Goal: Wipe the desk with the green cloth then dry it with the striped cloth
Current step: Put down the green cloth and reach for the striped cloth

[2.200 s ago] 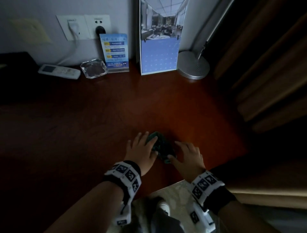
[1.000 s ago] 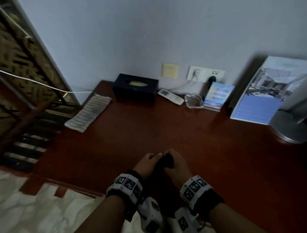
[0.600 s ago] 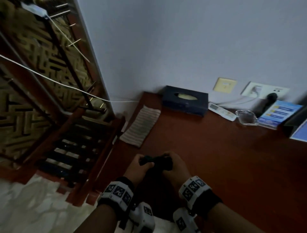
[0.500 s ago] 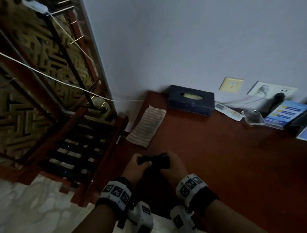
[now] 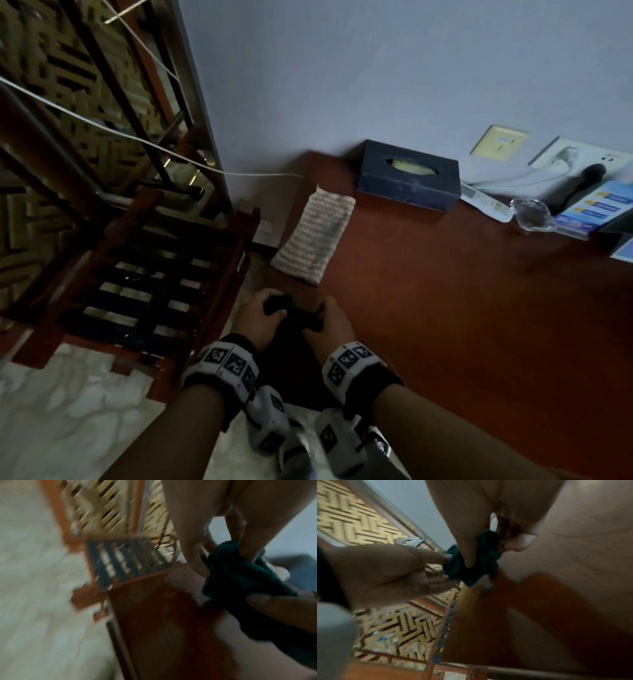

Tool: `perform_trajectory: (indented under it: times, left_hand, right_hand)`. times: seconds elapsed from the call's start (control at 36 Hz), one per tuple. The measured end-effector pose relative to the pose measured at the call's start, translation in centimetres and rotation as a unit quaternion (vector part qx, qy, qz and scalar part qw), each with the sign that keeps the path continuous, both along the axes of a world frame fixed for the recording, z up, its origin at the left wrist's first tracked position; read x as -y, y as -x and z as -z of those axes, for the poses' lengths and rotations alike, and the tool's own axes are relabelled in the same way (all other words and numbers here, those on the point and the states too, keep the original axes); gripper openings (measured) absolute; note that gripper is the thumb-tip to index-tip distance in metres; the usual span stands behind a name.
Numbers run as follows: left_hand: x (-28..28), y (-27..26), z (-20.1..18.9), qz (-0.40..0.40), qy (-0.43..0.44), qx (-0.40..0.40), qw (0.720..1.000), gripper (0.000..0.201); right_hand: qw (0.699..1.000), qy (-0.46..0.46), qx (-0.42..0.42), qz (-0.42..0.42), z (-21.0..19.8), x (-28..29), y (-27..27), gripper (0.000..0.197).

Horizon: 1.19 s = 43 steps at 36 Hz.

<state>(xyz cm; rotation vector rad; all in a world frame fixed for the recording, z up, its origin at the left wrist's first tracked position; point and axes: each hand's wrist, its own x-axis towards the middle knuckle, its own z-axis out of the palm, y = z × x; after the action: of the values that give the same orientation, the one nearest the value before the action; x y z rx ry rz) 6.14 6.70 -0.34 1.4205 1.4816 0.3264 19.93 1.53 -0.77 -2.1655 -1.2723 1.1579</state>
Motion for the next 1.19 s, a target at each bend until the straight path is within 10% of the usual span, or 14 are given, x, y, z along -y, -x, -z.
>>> perform_trajectory:
  times: [0.47,0.67,0.86,1.19]
  left_hand:
    - [0.9,-1.8,0.8,0.107,-0.117,-0.232,0.960,0.043]
    - [2.3,-1.3,1.5,0.046,-0.006,-0.153,0.987,0.042]
    - [2.3,-0.8,1.1,0.023,-0.039,-0.092,0.995,0.035]
    - [1.4,-2.1,0.5,0.092,-0.116,-0.121,0.981,0.022]
  right_hand:
    - [1.000,0.006,-0.004,-0.020,1.2,3.0,-1.6,0.024]
    - [0.999,0.035,-0.009,0.037,1.9,0.7,-1.7,0.031]
    - [0.998,0.049,0.023,-0.023,1.7,-1.2,-1.6,0.018]
    - [0.992,-0.036,-0.025,0.116,1.4,-2.2,-1.6,0.013]
